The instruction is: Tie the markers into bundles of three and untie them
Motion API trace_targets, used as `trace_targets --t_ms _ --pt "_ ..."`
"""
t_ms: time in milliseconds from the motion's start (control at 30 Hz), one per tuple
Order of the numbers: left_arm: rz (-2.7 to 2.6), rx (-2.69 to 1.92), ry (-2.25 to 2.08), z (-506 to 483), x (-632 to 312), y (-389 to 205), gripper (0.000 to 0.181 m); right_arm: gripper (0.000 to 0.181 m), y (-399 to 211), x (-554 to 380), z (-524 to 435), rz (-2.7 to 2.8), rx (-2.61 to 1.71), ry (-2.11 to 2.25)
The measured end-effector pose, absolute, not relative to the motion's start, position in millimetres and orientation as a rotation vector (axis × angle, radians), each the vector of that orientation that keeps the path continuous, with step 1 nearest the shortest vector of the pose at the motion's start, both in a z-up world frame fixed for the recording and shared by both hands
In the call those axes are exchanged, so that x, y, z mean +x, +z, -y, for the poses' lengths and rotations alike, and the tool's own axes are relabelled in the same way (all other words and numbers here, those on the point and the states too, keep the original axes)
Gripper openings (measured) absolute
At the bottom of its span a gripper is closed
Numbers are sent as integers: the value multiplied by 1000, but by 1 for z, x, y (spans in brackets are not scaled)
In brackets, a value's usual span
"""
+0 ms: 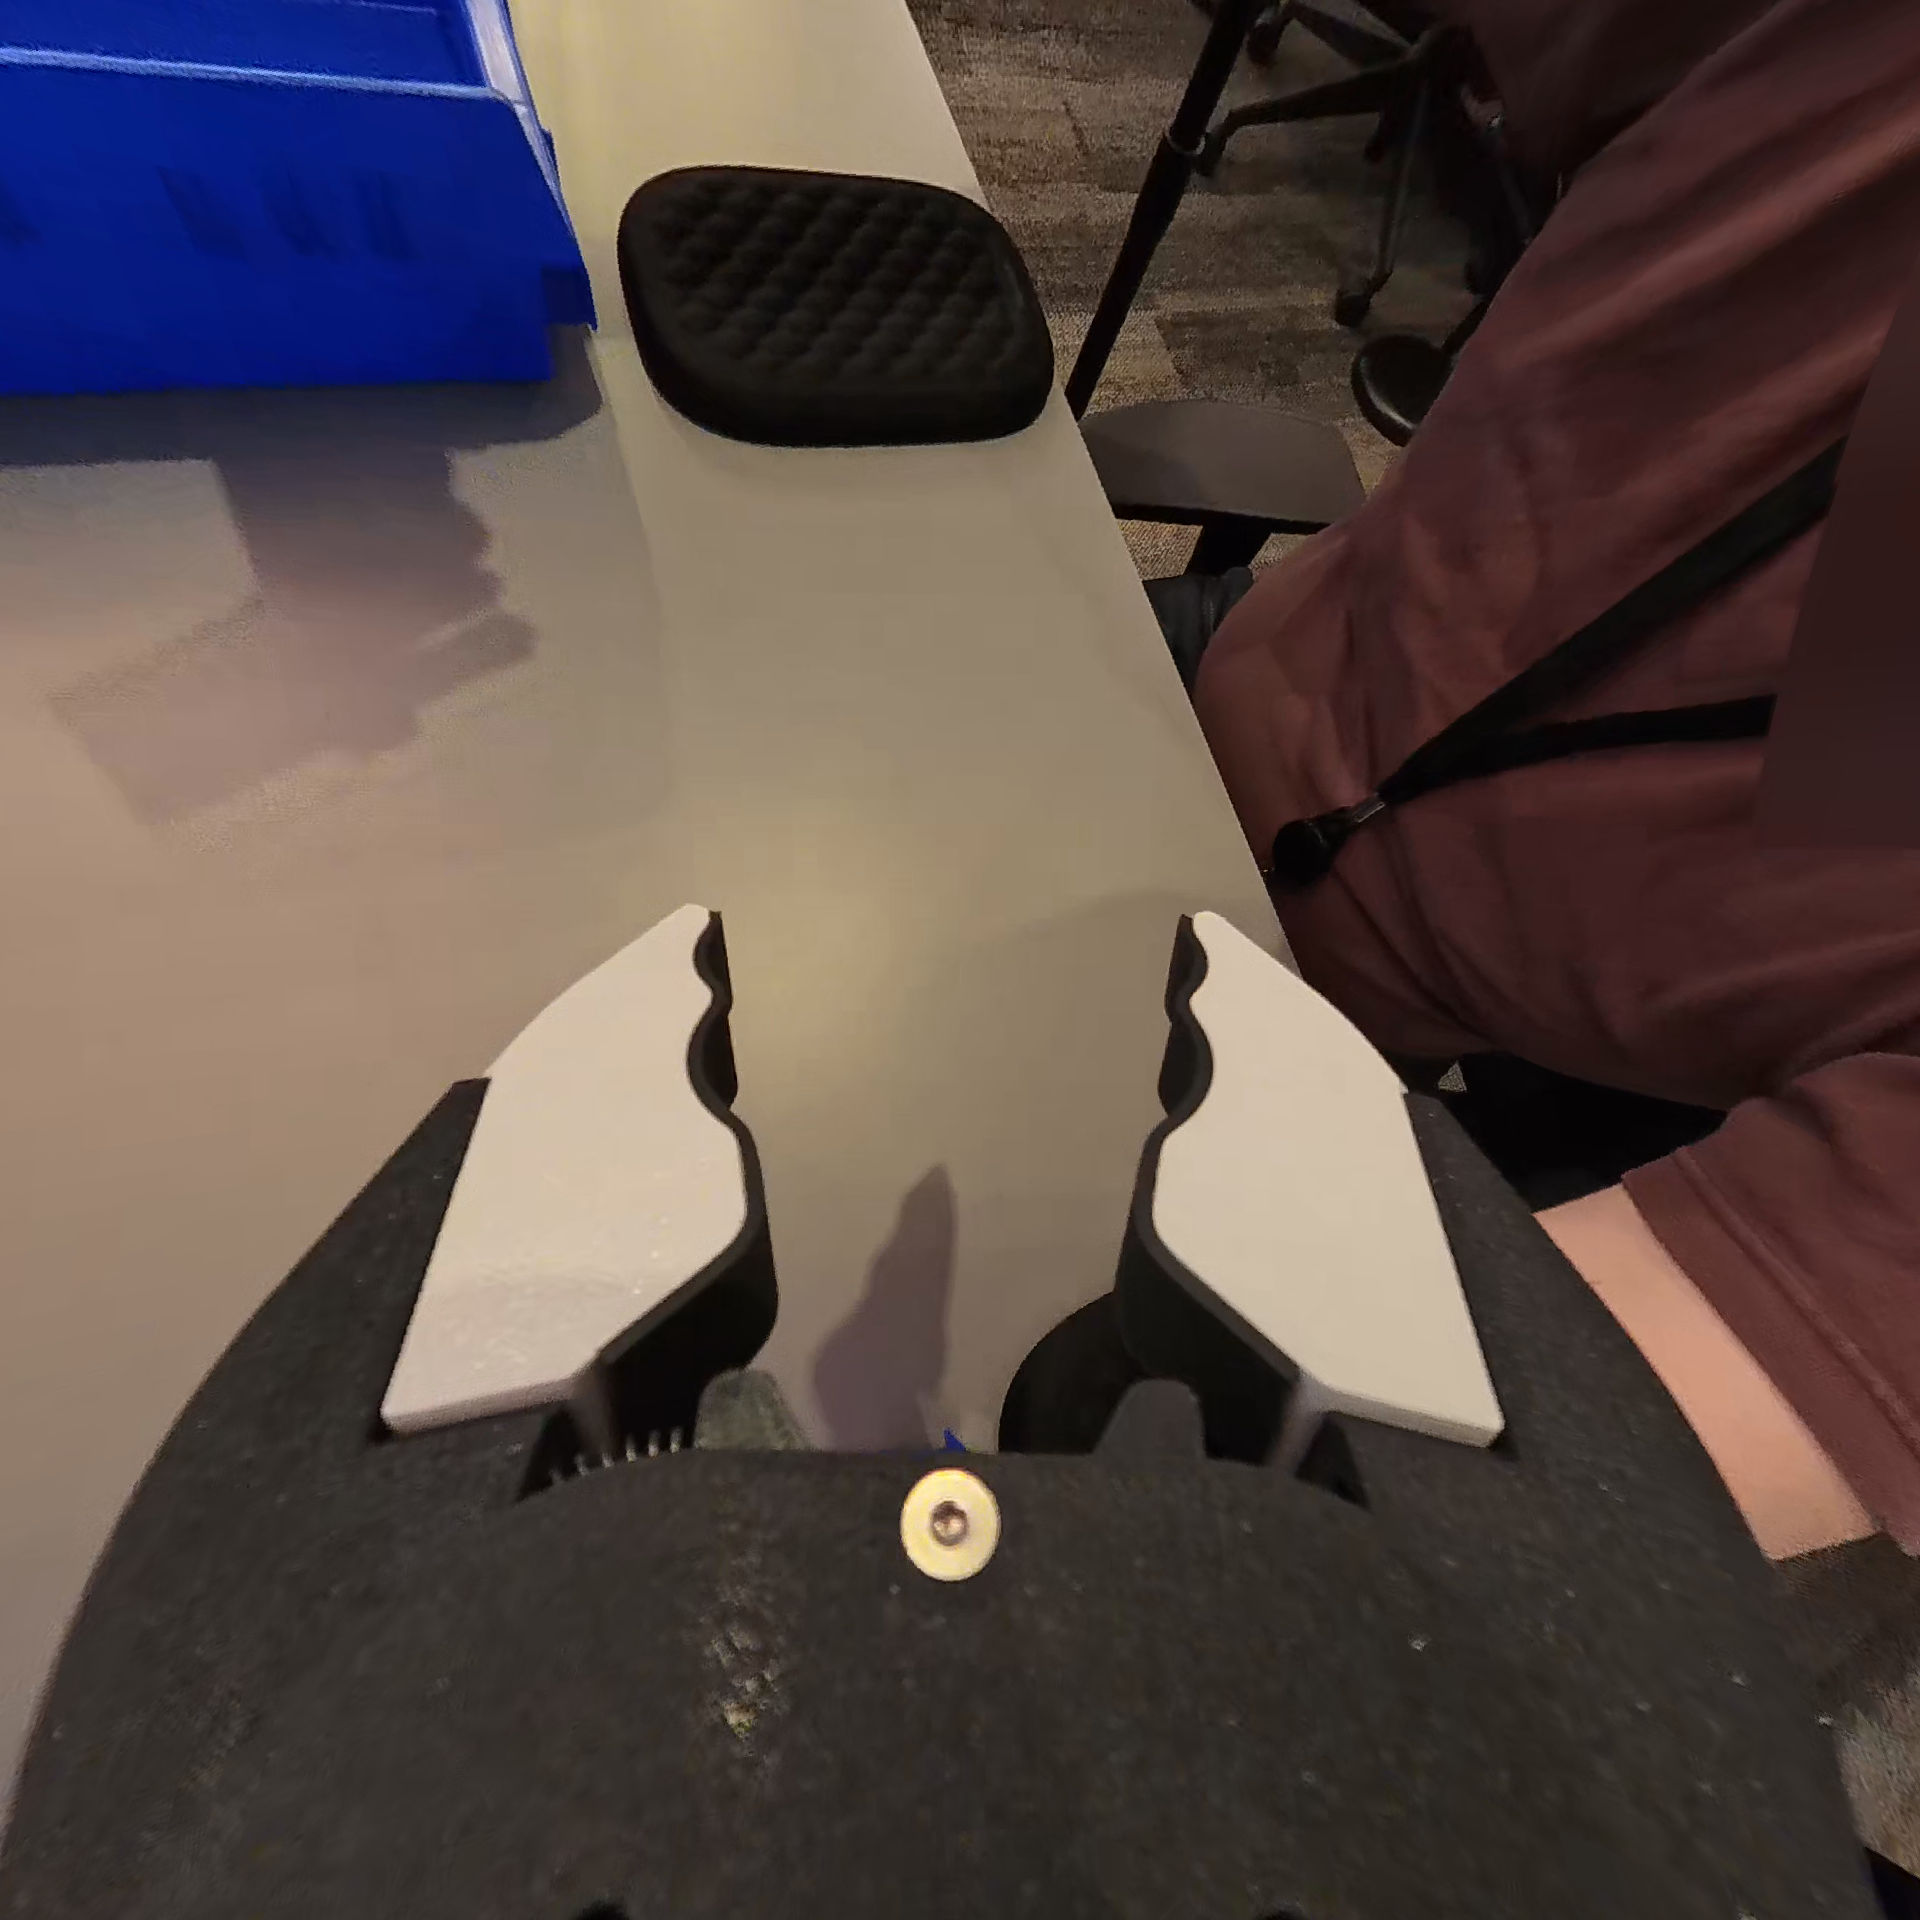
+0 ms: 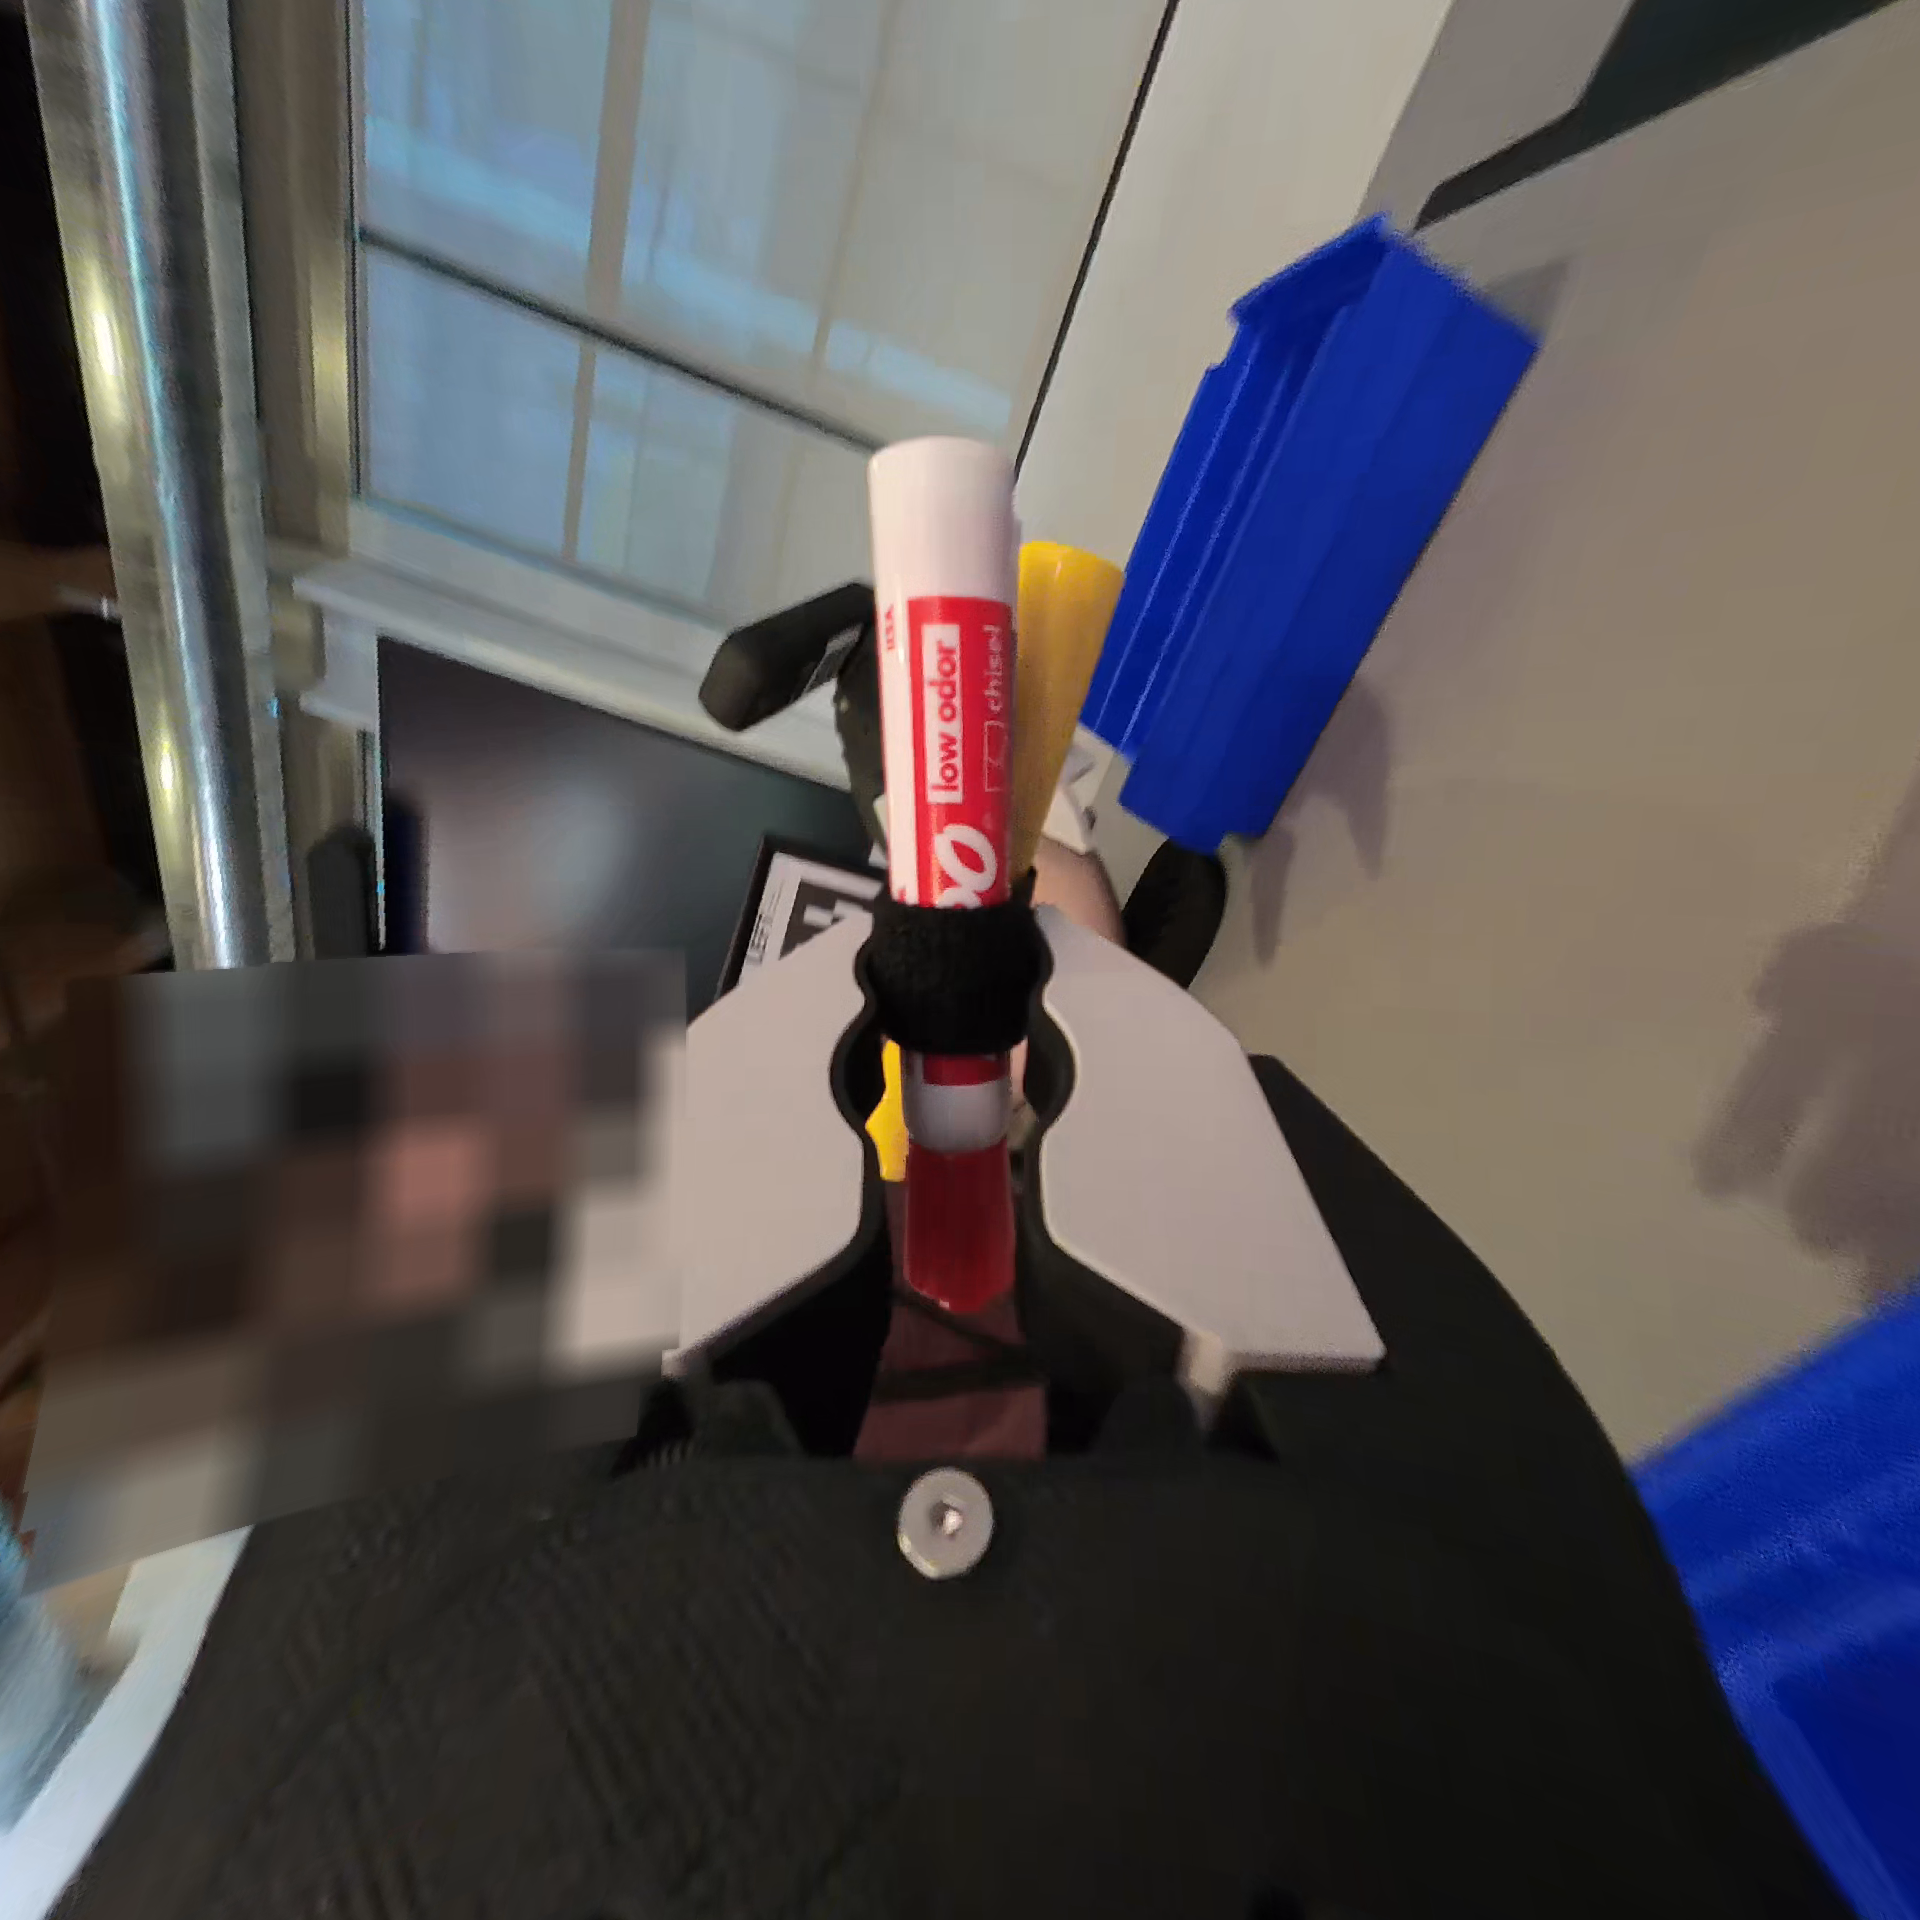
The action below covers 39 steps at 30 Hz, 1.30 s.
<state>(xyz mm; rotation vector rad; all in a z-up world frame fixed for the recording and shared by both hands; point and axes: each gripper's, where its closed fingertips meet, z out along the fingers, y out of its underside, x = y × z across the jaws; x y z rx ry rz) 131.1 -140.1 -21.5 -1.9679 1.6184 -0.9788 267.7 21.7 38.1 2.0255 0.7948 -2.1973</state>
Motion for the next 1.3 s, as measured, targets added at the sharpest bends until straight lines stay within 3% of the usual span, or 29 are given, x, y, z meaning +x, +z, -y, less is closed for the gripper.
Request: trace_targets --t_ms 433,967,1100,1300 --pt "-1713 -1968 -973 148 142 -30 78 23 44 359 -111 -297 2283 -2450" --pt "-1817 -1968 -967 156 155 -39 77 23 128 390 -138 -90 2455 -2579" --pt "-1824 -1955 -974 159 153 -38 76 23 96 380 -142 -139 2601 -2388" --pt "-1829 -1964 -978 158 152 -40 75 23 -19 349 -160 -159 2762 -2008"
